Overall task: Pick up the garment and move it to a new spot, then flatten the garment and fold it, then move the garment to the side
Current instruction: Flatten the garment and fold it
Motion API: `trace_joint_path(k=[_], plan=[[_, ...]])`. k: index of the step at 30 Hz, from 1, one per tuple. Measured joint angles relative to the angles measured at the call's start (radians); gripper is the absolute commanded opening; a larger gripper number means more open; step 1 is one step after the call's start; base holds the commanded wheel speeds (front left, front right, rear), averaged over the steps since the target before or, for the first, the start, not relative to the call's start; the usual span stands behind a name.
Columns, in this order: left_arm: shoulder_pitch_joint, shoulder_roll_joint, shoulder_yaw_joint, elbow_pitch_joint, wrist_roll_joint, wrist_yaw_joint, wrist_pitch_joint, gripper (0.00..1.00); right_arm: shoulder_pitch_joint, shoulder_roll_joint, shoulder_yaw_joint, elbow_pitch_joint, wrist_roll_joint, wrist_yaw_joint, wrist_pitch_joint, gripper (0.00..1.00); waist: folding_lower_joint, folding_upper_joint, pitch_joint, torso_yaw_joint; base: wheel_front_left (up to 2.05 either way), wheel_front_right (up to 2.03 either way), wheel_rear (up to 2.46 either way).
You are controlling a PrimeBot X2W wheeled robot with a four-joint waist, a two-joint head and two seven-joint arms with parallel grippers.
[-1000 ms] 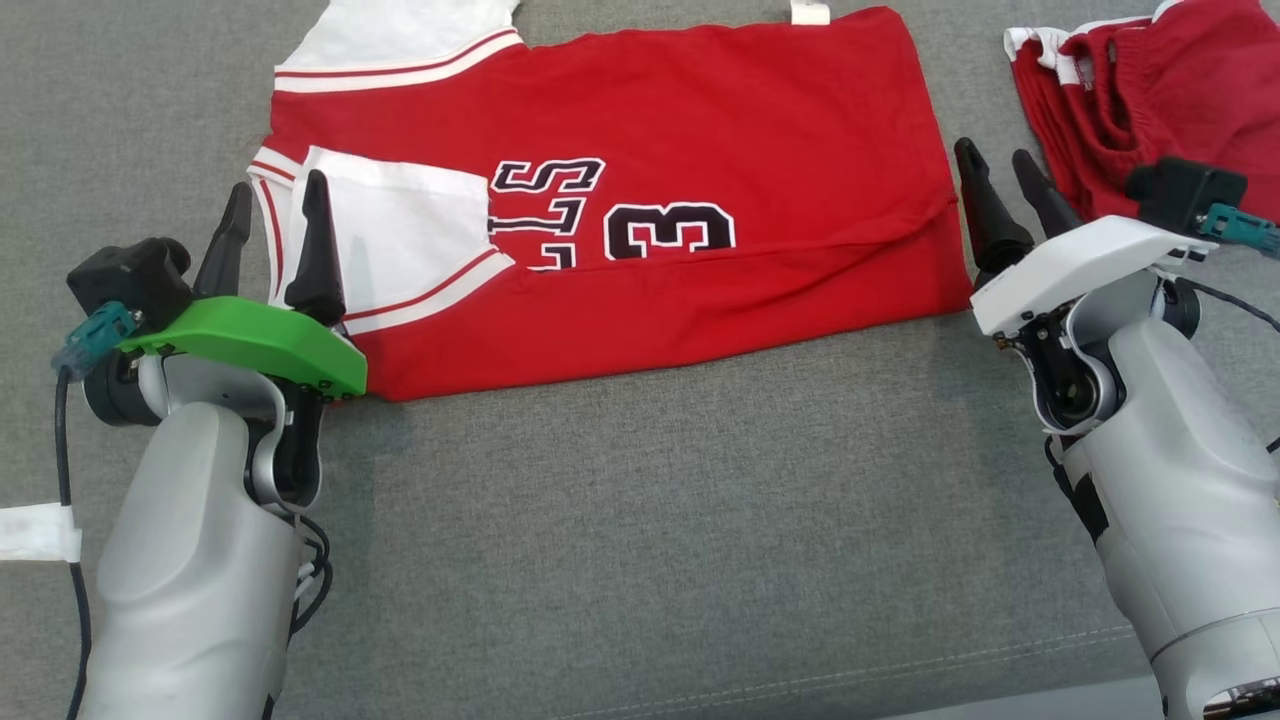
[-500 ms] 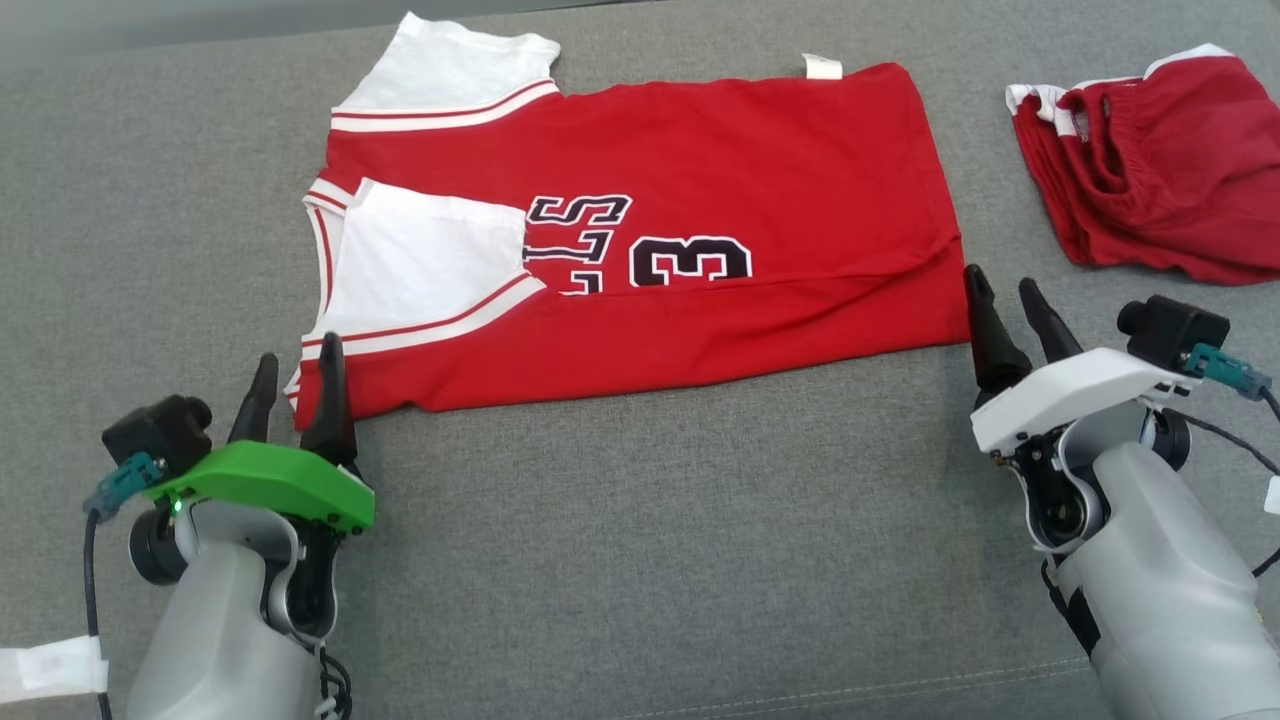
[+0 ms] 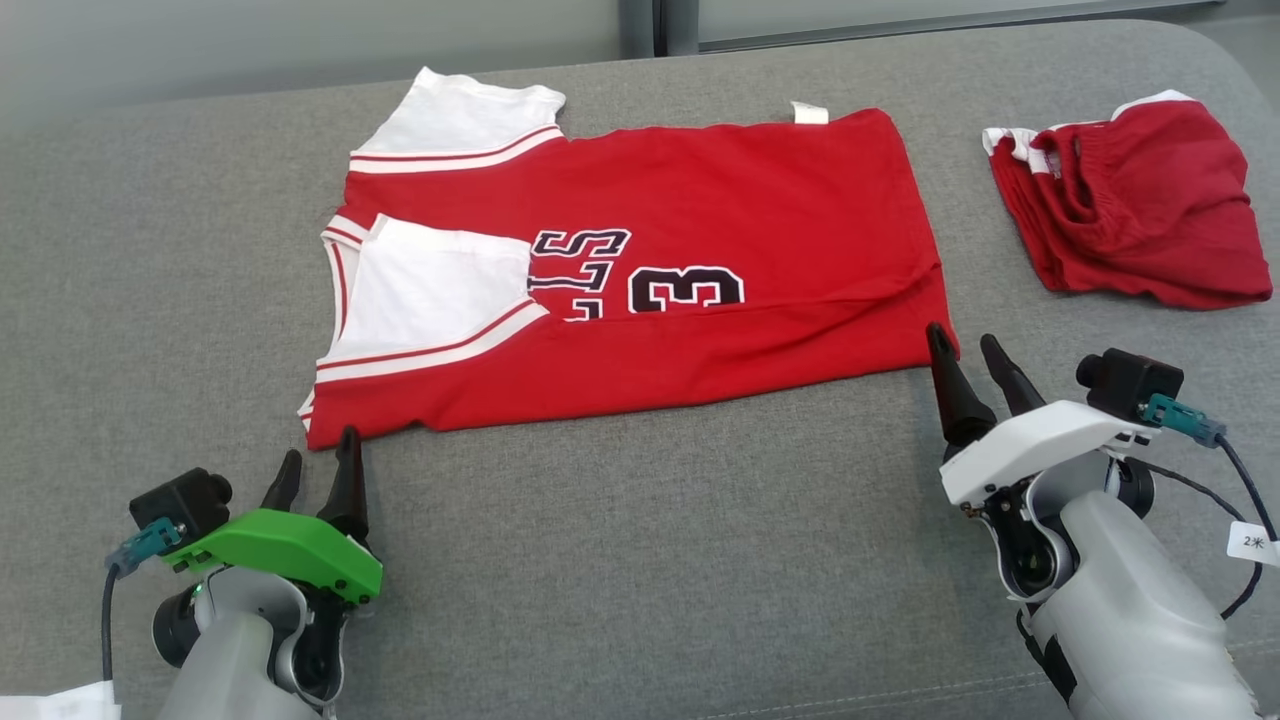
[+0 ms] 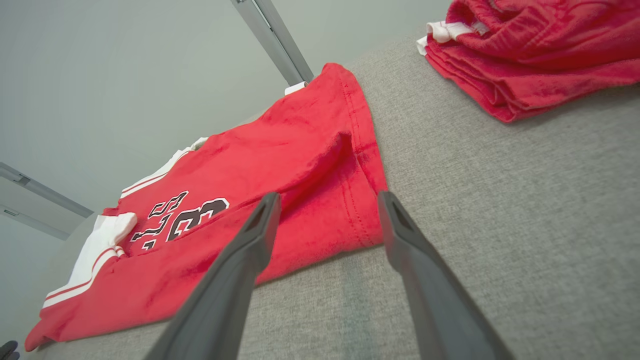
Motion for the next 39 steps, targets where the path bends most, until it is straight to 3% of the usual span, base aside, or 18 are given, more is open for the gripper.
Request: trace_joint_path(k=[13,25,27,28,29,30,33,35,36,37,39], plan=[[-0.028,-0.004,0.043,0.03,-0.069,0.003,0.025,1.0,0.001,0.002,0.008,0.005,0.013,0.0,-0.006,1.0,0.0,0.0,0.03,-0.044,0.0,0.0,0.0],[-0.105,-0.015,0.041,0.047,-0.107,0.003,0.033,1.0,-0.049,0.003,0.013,0.056,0.029,0.0,0.022,1.0,0.0,0.0,0.087,-0.019,0.0,0.0,0.0],[-0.117,-0.017,0.041,0.051,-0.113,0.003,0.032,0.86,-0.069,0.004,0.018,0.064,0.029,0.0,0.029,1.0,0.0,0.0,0.094,-0.015,0.0,0.0,0.0],[-0.122,-0.017,0.041,0.053,-0.114,0.003,0.032,0.66,-0.076,0.005,0.023,0.068,0.029,0.0,0.031,1.0,0.0,0.0,0.098,-0.013,0.0,0.0,0.0],[-0.126,-0.017,0.041,0.055,-0.119,0.003,0.032,0.53,-0.082,0.005,0.027,0.073,0.029,0.0,0.035,1.0,0.0,0.0,0.102,-0.012,0.0,0.0,0.0],[-0.13,-0.017,0.041,0.057,-0.122,0.003,0.032,0.46,-0.088,0.005,0.03,0.076,0.029,0.0,0.038,0.94,0.0,0.0,0.105,-0.01,0.0,0.0,0.0],[-0.138,-0.017,0.038,0.062,-0.123,0.003,0.024,0.29,-0.104,0.005,0.037,0.088,0.029,0.0,0.038,0.41,0.0,0.0,0.111,-0.007,0.0,0.0,0.0],[-0.138,-0.017,0.036,0.063,-0.123,0.003,0.024,0.06,-0.109,0.005,0.04,0.09,0.029,0.0,0.038,0.28,0.0,0.0,0.112,-0.006,0.0,0.0,0.0],[-0.14,-0.017,0.034,0.064,-0.124,0.003,0.023,0.0,-0.111,0.005,0.043,0.092,0.029,0.0,0.038,0.2,0.0,0.0,0.114,-0.006,0.0,0.0,0.0],[-0.141,-0.017,0.032,0.066,-0.127,0.003,0.023,0.0,-0.112,0.006,0.045,0.094,0.029,0.0,0.038,0.02,0.0,0.0,0.114,-0.005,0.0,0.0,0.0],[-0.146,-0.017,0.028,0.072,-0.131,0.002,0.015,0.0,-0.115,0.006,0.048,0.1,0.029,0.0,0.038,0.0,0.0,0.0,0.116,-0.005,0.0,0.0,0.0]])
